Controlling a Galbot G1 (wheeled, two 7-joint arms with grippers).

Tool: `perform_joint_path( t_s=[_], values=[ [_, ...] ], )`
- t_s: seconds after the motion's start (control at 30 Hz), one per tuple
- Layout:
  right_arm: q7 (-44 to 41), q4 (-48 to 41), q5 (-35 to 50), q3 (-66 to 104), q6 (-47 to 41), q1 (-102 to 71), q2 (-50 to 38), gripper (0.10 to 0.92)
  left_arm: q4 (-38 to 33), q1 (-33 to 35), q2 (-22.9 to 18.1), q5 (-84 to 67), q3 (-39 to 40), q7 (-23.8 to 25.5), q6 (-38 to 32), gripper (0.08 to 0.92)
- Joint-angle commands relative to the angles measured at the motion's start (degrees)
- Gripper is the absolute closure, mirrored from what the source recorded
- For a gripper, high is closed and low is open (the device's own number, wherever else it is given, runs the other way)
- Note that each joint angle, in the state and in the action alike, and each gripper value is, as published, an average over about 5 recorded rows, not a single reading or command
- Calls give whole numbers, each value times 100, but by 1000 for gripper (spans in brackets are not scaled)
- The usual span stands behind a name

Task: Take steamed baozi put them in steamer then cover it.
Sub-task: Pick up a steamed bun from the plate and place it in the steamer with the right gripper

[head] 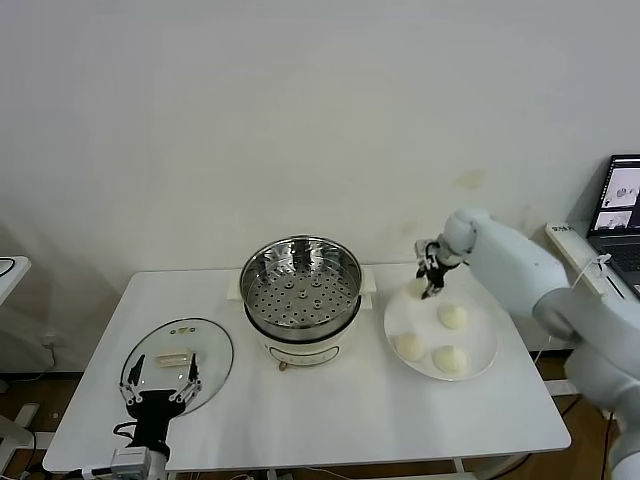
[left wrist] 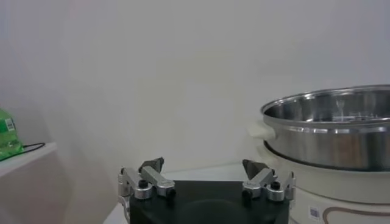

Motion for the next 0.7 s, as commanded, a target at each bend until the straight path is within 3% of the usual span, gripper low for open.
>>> perform_joint_path(
  t_s=[0.03, 0.7],
  values=[
    [-6, 398, 526, -476, 101, 1262, -165, 482, -37, 6, -25, 9, 3, 2, -5, 177],
    [241, 1381, 1121, -1452, 1133, 1684, 1071, 482, -203, 95, -152, 13, -180, -16, 0, 177]
  ],
)
